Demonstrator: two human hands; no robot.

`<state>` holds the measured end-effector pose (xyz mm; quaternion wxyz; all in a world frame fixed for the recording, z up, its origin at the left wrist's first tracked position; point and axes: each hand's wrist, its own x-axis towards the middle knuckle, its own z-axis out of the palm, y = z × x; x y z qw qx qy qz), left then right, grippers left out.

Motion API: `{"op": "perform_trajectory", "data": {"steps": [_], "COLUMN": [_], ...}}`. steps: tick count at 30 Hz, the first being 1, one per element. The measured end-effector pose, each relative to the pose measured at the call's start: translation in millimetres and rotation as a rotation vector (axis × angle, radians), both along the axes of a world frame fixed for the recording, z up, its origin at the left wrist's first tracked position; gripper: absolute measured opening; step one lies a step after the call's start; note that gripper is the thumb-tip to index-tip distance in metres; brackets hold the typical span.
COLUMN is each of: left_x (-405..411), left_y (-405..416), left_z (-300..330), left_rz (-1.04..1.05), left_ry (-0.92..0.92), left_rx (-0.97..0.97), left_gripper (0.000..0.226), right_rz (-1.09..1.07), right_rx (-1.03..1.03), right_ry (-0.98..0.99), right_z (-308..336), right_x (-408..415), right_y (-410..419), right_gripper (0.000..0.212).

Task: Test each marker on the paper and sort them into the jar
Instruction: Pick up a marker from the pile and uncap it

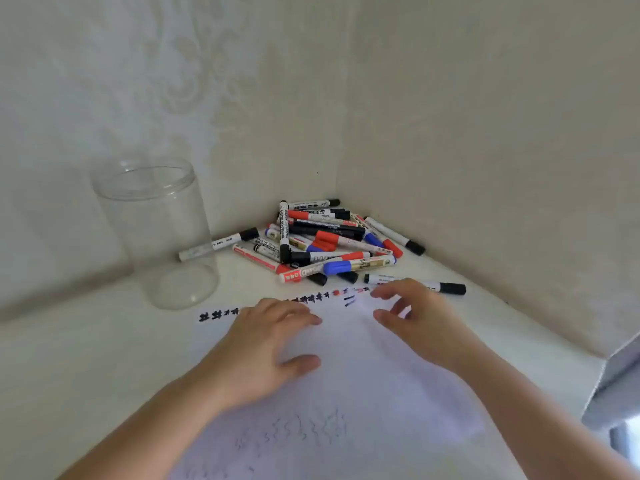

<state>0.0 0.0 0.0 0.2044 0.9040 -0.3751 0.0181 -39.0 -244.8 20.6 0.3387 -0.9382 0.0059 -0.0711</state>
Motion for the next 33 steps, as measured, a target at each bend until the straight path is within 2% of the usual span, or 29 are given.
{"op": "perform_trajectory", "data": {"steps": [2,4,7,14,16,18,22,24,26,30,33], "left_x": [-7.4,-13.4,-14.2,-9.5,-1.9,11.4,47.1,58.3,62.6,59.7,54.6], "left_y": [-0.6,-4.4,-21.6,-73.2,-72.7,-61.7,-25.8,-12.8,-4.9,-0.6,-2.4], "left_z": [-4.9,-14.7,-18.0,-11.5,-7.5,-0.4,9.7,7.3,2.6,-6.0,-2.2], "left_rz": [-0.039,-0.062,-0.087,-0.131,-0.156,-0.155,0.037,0.132,0.173,0.135,0.122], "left_ry": [0.024,0.048,0.05,0.06,0.093,0.097,0.037,0.0,0.01,0.034,0.026], "left_rx": [0.141,0.193,0.179,0.14,0.073,-0.08,-0.318,-0.365,-0.382,-0.359,-0.391], "left_gripper": [0.057,0.058,0.058,0.058,0.053,0.04,0.012,0.012,0.016,0.022,0.03], "right_rz": [-0.006,-0.013,-0.021,-0.059,-0.087,-0.112,-0.052,-0.029,-0.021,-0.002,0.092], "right_rx": [-0.023,-0.051,-0.061,0.037,0.047,0.003,-0.249,-0.351,-0.366,-0.382,-0.492], "right_ry": [0.016,0.057,0.127,0.093,0.025,-0.063,-0.221,-0.274,-0.331,-0.441,-0.514], "right_z": [5.4,6.6,9.3,7.0,4.4,0.1,-14.9,-18.9,-19.9,-17.6,-11.9], "right_x": [-3.7,-3.1,5.8,43.3,55.1,64.0,75.5,78.3,79.0,74.0,67.8], "right_y": [0.4,-0.3,1.2,13.7,18.7,25.7,38.1,39.7,37.5,32.2,38.5], "right_gripper": [0.021,0.023,0.031,0.033,0.03,0.03,0.035,0.034,0.036,0.038,0.041]}}
